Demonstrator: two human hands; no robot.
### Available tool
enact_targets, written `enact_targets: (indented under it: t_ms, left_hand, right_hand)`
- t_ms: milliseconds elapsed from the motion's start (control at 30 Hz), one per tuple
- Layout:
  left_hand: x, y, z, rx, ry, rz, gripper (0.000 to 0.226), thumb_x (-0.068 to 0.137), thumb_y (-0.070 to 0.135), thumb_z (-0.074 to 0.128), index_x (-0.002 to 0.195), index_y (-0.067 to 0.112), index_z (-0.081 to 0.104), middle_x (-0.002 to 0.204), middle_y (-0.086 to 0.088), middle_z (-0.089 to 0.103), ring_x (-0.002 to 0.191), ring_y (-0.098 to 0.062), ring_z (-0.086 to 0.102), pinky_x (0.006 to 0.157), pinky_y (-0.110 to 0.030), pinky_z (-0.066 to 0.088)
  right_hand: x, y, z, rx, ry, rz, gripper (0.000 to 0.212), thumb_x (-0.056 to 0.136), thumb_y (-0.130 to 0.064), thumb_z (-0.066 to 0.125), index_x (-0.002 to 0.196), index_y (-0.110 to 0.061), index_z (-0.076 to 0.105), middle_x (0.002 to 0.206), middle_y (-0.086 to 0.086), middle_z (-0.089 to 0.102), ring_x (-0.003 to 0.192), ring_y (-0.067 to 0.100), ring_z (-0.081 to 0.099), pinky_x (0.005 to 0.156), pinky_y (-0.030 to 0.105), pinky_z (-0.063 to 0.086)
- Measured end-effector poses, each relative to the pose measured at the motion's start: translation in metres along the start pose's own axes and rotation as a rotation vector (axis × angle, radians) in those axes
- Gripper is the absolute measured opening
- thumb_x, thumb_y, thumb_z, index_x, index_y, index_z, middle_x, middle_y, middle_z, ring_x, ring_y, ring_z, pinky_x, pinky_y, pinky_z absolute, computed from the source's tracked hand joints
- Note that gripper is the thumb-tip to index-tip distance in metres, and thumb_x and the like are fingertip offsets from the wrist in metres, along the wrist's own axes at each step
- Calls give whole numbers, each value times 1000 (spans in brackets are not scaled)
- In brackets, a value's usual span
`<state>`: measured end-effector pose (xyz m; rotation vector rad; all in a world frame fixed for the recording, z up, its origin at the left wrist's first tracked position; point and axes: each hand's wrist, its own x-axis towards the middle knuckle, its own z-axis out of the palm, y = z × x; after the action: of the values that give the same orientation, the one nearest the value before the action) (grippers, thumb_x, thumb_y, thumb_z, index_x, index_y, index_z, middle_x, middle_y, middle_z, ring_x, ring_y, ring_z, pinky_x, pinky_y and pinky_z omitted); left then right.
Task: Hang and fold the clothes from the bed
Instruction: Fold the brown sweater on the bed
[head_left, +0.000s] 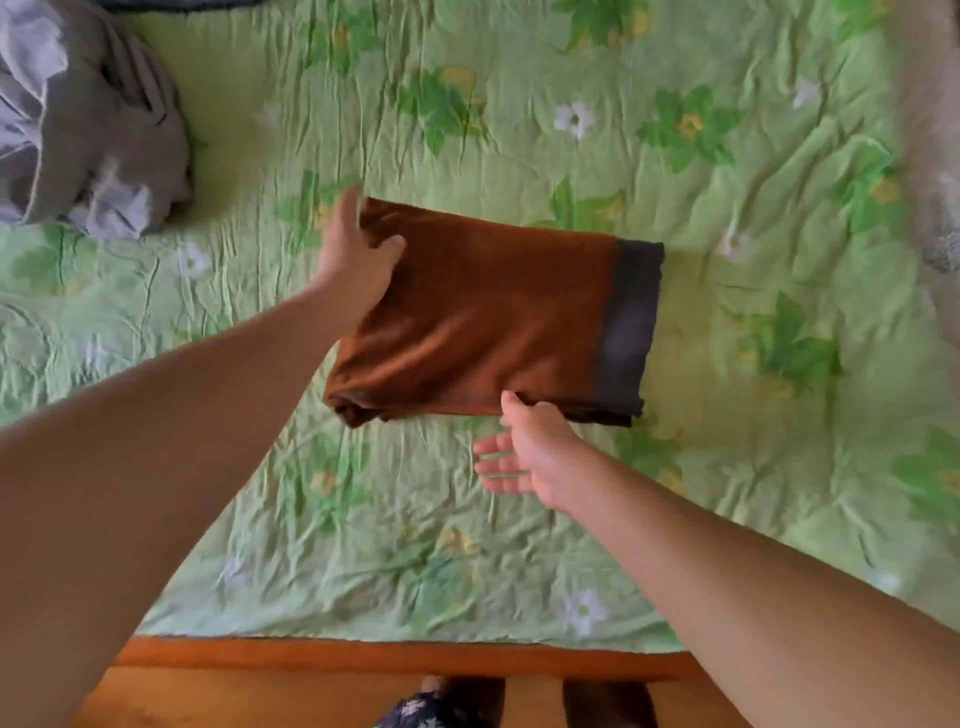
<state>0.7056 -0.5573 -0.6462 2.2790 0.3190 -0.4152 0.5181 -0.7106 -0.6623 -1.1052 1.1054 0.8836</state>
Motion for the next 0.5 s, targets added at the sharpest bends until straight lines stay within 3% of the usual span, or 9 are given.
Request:
enact_targets:
  t_ms: [100, 133, 200, 267, 300, 367, 433, 500]
  left_hand:
    - [-16, -37, 17, 442, -232, 154, 77, 96, 45, 58, 157, 44, 11, 167, -5, 4, 150, -34, 18, 118, -54, 29]
    - [-26, -50, 21, 538, -245, 178, 76, 97, 52, 53, 156, 48, 6, 167, -2, -7, 153, -34, 5, 120, -57, 21]
    - [-44, -69, 26, 603, -217, 174, 74, 95, 64, 44, 152, 56, -4, 167, 0, -15, 153, -34, -2, 120, -59, 20]
    - [-53, -81, 29, 563, -193, 144, 74, 94, 68, 40, 149, 60, -9, 167, -4, -14, 153, -35, 1, 118, -59, 25]
    - [-54, -82, 30, 549, -185, 135, 74, 94, 69, 39, 148, 61, -11, 167, -6, -14, 153, -36, 3, 117, -58, 26]
    - [-53, -83, 34, 550, -167, 147, 74, 95, 69, 38, 148, 61, -12, 166, -10, -12, 152, -38, 6, 118, -57, 26]
    - [-51, -86, 37, 538, -158, 160, 74, 95, 68, 38, 149, 59, -12, 165, -16, -8, 152, -39, 7, 119, -56, 24]
    - [-48, -91, 39, 529, -175, 145, 75, 95, 69, 38, 149, 59, -13, 164, -22, -2, 150, -42, 11, 119, -55, 22]
  right_hand:
    - [-6, -9, -4, -478, 96, -83, 54, 103, -53, 40, 106, -4, 61, 81, 19, 71, 57, 29, 66, 53, 31, 55]
    - [-8, -13, -10, -674, 173, -210, 57, 100, -56, 41, 95, -5, 65, 83, 19, 72, 64, 31, 68, 59, 33, 55]
    - [-9, -21, -25, -1014, 423, -594, 51, 98, -55, 43, 78, -11, 59, 88, 16, 70, 84, 36, 67, 67, 36, 50]
    - [-3, -32, -37, -1126, 598, -1025, 32, 100, -45, 47, 92, -18, 63, 102, 12, 65, 100, 38, 61, 74, 41, 47]
    - [9, -37, -42, -1209, 657, -1126, 33, 101, -44, 47, 114, -20, 64, 120, 13, 60, 115, 38, 55, 86, 48, 48]
    - [35, -49, -58, -1411, 718, -1050, 56, 102, -53, 38, 153, -30, 34, 158, 15, 29, 146, 42, 26, 110, 68, 28]
    - [60, -55, -70, -1522, 703, -861, 69, 100, -67, 23, 159, -40, 2, 169, 7, -6, 154, 40, -4, 114, 76, 8]
    - [82, -51, -78, -1534, 691, -830, 72, 97, -72, 16, 158, -43, -9, 168, 1, -19, 154, 38, -13, 112, 78, 7]
